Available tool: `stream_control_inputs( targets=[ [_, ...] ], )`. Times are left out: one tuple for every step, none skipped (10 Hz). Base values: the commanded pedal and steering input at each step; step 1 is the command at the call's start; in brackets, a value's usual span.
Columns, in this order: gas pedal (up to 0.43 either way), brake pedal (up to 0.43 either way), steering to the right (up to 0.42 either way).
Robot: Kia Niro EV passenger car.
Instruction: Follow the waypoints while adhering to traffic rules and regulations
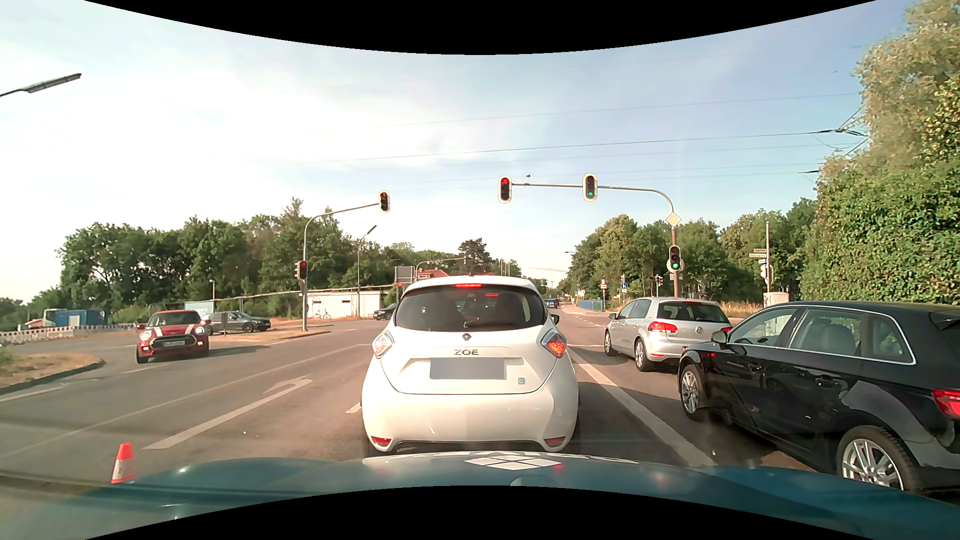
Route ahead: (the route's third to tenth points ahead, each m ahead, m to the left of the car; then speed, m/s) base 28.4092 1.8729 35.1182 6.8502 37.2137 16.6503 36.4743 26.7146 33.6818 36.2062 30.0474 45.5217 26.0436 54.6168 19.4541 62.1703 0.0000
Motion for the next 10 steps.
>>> stream_control_inputs(
  targets=[
    [0.000,0.238,0.006],
    [0.000,0.238,0.005],
    [0.000,0.238,0.005],
    [0.000,0.238,0.005],
    [0.000,0.238,0.006],
    [0.000,0.238,0.005],
    [0.000,0.238,0.005],
    [0.000,0.238,0.006],
    [0.000,0.238,0.005],
    [0.000,0.238,0.005]
  ],
)
